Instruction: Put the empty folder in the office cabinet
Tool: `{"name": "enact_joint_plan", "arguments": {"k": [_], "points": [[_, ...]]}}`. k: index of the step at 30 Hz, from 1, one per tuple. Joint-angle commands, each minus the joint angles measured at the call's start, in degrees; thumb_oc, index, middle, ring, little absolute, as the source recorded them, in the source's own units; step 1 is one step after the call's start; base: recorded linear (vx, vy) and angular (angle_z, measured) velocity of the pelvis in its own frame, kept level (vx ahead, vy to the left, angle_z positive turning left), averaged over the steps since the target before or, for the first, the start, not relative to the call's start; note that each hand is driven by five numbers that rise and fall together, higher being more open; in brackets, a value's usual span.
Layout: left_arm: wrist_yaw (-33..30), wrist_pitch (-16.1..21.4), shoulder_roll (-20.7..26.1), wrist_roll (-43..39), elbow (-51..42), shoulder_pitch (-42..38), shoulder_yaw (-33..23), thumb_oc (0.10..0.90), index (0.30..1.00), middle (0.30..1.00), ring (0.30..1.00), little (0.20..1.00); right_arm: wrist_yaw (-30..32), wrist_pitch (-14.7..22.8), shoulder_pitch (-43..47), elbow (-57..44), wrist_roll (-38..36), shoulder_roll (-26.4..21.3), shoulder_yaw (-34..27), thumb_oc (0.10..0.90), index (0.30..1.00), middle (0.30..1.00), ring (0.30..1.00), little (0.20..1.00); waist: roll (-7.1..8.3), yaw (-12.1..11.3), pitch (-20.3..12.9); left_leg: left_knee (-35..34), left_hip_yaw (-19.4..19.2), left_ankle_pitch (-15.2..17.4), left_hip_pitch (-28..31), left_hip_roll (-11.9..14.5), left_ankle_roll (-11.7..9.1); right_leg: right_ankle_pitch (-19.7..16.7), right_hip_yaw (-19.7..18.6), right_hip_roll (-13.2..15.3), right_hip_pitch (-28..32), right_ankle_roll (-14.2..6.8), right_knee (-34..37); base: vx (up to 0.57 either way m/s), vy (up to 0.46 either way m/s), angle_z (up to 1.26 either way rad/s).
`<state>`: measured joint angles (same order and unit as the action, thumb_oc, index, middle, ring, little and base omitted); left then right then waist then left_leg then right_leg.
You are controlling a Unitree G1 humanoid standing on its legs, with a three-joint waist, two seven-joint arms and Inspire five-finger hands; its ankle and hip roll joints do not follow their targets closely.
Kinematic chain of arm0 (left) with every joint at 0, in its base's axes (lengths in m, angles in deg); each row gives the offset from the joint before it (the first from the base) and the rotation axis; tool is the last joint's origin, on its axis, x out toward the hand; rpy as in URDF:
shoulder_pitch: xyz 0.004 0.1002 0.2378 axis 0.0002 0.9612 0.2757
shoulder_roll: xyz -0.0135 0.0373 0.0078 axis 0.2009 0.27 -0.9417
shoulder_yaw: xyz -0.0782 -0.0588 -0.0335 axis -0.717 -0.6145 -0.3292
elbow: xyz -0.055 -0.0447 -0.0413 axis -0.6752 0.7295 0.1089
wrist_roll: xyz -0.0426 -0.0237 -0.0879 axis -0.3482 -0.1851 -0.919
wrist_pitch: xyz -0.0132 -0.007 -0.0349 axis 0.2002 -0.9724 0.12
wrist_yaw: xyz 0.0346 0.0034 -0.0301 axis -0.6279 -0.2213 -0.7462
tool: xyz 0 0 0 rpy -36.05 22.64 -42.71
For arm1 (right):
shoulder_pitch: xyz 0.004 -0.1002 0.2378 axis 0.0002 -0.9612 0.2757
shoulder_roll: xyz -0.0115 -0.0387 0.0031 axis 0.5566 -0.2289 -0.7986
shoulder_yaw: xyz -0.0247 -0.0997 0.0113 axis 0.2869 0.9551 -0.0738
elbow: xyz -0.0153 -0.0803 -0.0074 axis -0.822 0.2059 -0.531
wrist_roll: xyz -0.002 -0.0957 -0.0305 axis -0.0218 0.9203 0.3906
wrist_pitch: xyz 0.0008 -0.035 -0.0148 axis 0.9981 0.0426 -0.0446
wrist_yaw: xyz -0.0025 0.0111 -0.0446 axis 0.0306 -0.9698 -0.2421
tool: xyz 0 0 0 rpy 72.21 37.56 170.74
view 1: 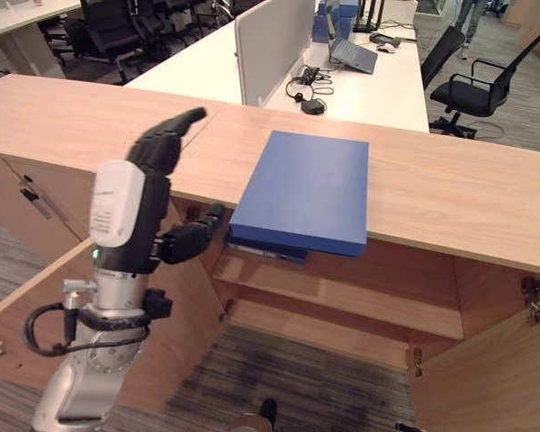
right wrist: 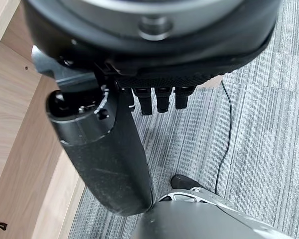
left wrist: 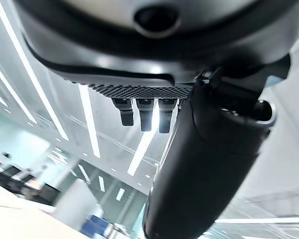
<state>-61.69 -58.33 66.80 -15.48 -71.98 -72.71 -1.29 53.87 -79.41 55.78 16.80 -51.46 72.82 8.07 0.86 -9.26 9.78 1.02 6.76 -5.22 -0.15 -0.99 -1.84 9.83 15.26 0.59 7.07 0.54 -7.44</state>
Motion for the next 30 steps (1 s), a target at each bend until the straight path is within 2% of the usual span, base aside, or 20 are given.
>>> {"name": "enact_joint_plan", "arguments": {"k": [1,9,17,24,28,30], "points": [[2.85,2.87,0.85,-10.94,-6.88,-1.85,-1.56,0.800,0.900,0.900,0.900,0.900,-0.99,0.10,0.39,-1.13,2.65,-1.53,1.47,0.800,0.900,0.900,0.900,0.900,1.16,1.70,-2.92,4.61,1.63,0.47,-8.43,-0.20,-1.33,-5.34,-2.09,-1.31,4.45,-2.35,10.53,-0.04,0.007,0.01],[7.39,3.75,0.65,-21.82,-9.71,-6.75,1.41,0.800,0.900,0.900,0.900,0.900,-2.41,-0.23,0.99,-1.16,2.89,-1.39,2.58,0.800,0.900,0.900,0.900,0.900,0.69,2.26,-3.38,4.90,1.94,0.24,-8.50,-0.12,-1.55,-5.48,-2.13,-1.59,4.61,-2.13,10.69,-0.02,0.004,0.06],[9.50,3.03,-0.07,-25.55,-8.84,-9.19,4.93,0.800,0.900,0.900,0.900,0.900,-2.59,-0.54,0.93,-1.11,3.65,-1.35,3.40,0.800,0.900,0.900,0.900,0.900,0.53,2.72,-3.53,4.72,1.90,0.09,-8.26,0.01,-1.69,-5.62,-2.38,-1.79,4.88,-1.96,10.99,0.00,0.000,0.00],[10.06,1.60,1.85,-16.26,-5.30,-10.99,8.60,0.800,0.900,0.900,0.900,0.900,-2.29,-0.62,0.99,-1.11,4.21,-1.33,3.97,0.800,0.900,0.900,0.900,0.900,0.59,3.27,-3.84,4.49,1.77,0.04,-8.06,0.27,-1.83,-5.66,-2.70,-2.00,4.95,-1.89,11.16,0.00,0.000,0.00],[9.27,1.11,3.67,-7.10,-2.90,-13.58,11.72,0.800,0.900,0.900,0.900,0.900,-1.68,-0.43,0.98,-0.94,4.97,-1.34,4.47,0.800,0.900,0.900,0.900,0.900,0.63,4.00,-4.21,4.33,1.57,0.07,-8.01,0.38,-1.81,-5.77,-3.16,-2.07,4.89,-1.96,11.26,0.00,0.000,0.00],[9.22,1.15,3.67,-7.06,-2.81,-13.68,11.82,0.800,0.900,0.900,0.900,0.900,-1.67,-0.43,0.98,-0.94,4.98,-1.33,4.43,0.800,0.900,0.900,0.900,0.900,0.63,3.95,-4.21,4.33,1.56,0.07,-8.01,0.38,-1.81,-5.77,-3.16,-2.07,4.88,-1.96,11.26,0.00,0.005,-0.04]]}}
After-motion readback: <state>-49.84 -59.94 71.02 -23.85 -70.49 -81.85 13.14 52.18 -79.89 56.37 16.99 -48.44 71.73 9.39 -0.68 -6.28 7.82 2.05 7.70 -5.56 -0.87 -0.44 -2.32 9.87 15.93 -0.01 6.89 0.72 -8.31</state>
